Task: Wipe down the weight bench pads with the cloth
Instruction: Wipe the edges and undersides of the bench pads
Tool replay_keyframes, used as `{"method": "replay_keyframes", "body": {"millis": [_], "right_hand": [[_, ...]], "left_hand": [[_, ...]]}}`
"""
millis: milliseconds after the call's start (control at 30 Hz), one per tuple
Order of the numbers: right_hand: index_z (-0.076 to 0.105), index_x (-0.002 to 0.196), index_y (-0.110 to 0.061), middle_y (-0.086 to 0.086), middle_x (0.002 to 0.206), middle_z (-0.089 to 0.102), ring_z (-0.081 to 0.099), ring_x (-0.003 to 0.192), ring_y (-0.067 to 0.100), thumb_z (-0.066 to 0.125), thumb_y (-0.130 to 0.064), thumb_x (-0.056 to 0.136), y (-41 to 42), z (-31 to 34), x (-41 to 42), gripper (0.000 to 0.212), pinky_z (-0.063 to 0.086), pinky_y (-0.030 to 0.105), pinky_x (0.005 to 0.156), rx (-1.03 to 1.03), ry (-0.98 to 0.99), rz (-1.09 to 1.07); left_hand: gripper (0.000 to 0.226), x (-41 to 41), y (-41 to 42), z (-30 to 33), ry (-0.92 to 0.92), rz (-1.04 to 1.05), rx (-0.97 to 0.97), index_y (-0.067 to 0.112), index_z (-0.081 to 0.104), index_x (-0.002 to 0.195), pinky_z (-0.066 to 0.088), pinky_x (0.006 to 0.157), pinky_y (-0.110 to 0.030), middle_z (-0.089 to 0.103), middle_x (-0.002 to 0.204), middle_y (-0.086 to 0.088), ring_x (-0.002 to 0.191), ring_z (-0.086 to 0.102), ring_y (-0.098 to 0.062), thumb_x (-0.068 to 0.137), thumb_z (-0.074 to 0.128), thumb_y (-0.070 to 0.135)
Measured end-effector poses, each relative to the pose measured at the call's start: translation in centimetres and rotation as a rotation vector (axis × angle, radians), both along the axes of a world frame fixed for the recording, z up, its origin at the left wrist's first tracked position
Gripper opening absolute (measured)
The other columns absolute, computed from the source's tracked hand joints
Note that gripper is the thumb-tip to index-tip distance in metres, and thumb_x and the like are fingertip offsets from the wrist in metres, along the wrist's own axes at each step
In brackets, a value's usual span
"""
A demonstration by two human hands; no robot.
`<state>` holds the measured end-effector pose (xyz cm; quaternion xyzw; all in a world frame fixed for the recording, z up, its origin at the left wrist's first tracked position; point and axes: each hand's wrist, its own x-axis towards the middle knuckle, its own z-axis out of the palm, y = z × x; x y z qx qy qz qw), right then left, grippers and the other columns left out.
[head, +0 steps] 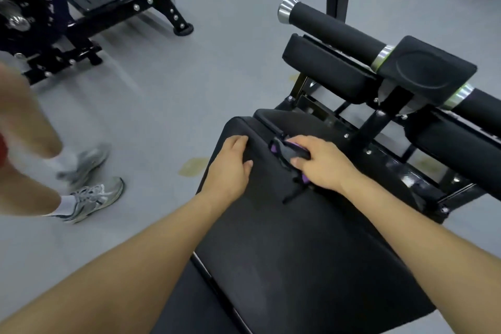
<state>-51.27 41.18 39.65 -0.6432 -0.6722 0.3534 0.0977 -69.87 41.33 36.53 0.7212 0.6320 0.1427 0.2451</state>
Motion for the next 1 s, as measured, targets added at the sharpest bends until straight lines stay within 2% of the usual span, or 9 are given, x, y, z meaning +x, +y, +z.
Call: {"method": "replay_keyframes", "body": {"millis": [100,200,300,400,500,667,800,900,1000], "right_hand": [[0.044,0.136,-0.027,0.0,0.132,0.049,0.052,0.115,0.025,0.049,-0.024,0.095,1.3,-0.8,-1.1,0.041,0.045,0.038,0.095,0.06,-0.045,-0.008],[0.035,0.143,-0.027,0.005,0.139,0.043,0.057,0.11,0.029,0.046,-0.028,0.097,4.7,-1.8,-3.8,0.048,0.047,0.039,0.093,0.079,0.002,-0.004],[0.034,0.143,-0.025,0.011,0.131,0.052,0.06,0.104,0.028,0.046,-0.031,0.096,6.1,-2.0,-4.7,0.049,0.047,0.039,0.094,0.058,0.019,-0.014],[0.039,0.14,-0.028,0.009,0.125,0.053,0.062,0.092,0.025,0.047,-0.029,0.096,2.4,-1.9,-2.6,0.045,0.049,0.038,0.088,0.089,0.031,-0.023],[0.041,0.139,-0.028,0.0,0.134,0.046,0.057,0.107,0.027,0.05,-0.026,0.095,-3.1,-1.9,1.2,0.045,0.046,0.041,0.094,0.065,0.041,-0.074],[0.047,0.135,-0.025,-0.005,0.134,0.047,0.052,0.109,0.019,0.054,-0.021,0.094,-12.3,-0.6,8.1,0.042,0.04,0.032,0.096,-0.036,0.022,-0.213],[0.048,0.132,-0.026,0.0,0.125,0.049,0.061,0.091,0.024,0.052,-0.021,0.095,-15.4,0.3,10.6,0.037,0.05,0.035,0.08,-0.105,-0.015,-0.334],[0.044,0.136,-0.028,0.0,0.134,0.045,0.046,0.118,0.028,0.047,-0.027,0.096,-12.6,-1.3,8.4,0.04,0.042,0.04,0.098,-0.001,-0.114,-0.265],[0.041,0.138,-0.026,0.003,0.136,0.043,0.037,0.123,0.028,0.044,-0.028,0.097,-9.0,-2.2,5.5,0.041,0.037,0.04,0.101,0.058,-0.102,-0.24]], "left_hand": [[0.054,0.1,0.2,-0.1,0.008,-0.006,0.004,0.011,0.031,0.143,0.029,0.106,-0.024,0.03,0.149,-0.001,0.132,0.037,-0.019,0.093,0.051,0.016],[0.056,-0.1,0.5,-0.3,0.042,-0.036,0.01,0.009,0.031,0.143,0.028,0.106,-0.024,0.031,0.148,-0.003,0.133,0.036,-0.02,0.091,0.052,0.015],[0.057,-0.3,0.6,-0.1,0.088,-0.058,-0.002,0.008,0.03,0.143,0.027,0.106,-0.025,0.03,0.149,-0.005,0.133,0.036,-0.022,0.091,0.053,0.013],[0.058,0.0,0.0,0.2,0.143,-0.063,-0.044,0.008,0.028,0.145,0.029,0.107,-0.03,0.028,0.149,-0.005,0.13,0.039,-0.025,0.092,0.052,0.016],[0.052,1.4,-1.4,1.0,0.22,-0.111,0.052,0.011,0.037,0.14,0.038,0.103,-0.041,0.035,0.143,-0.006,0.119,0.049,-0.032,0.09,0.052,0.016],[0.044,6.4,-5.1,2.0,0.22,-0.317,0.186,0.015,0.046,0.134,0.035,0.103,-0.036,0.045,0.135,-0.002,0.116,0.05,-0.025,0.091,0.05,0.016],[0.039,8.8,-6.9,1.2,0.221,-0.412,0.214,0.019,0.049,0.132,0.027,0.107,-0.032,0.049,0.13,0.003,0.117,0.047,-0.019,0.093,0.047,0.016],[0.033,9.1,-7.0,0.7,0.213,-0.377,0.219,0.016,0.055,0.125,0.033,0.101,-0.032,0.054,0.122,-0.001,0.111,0.05,-0.022,0.093,0.047,0.015],[0.03,9.4,-7.0,0.6,0.225,-0.375,0.218,0.01,0.058,0.119,0.04,0.089,-0.036,0.056,0.117,-0.007,0.103,0.052,-0.027,0.092,0.047,0.011]]}}
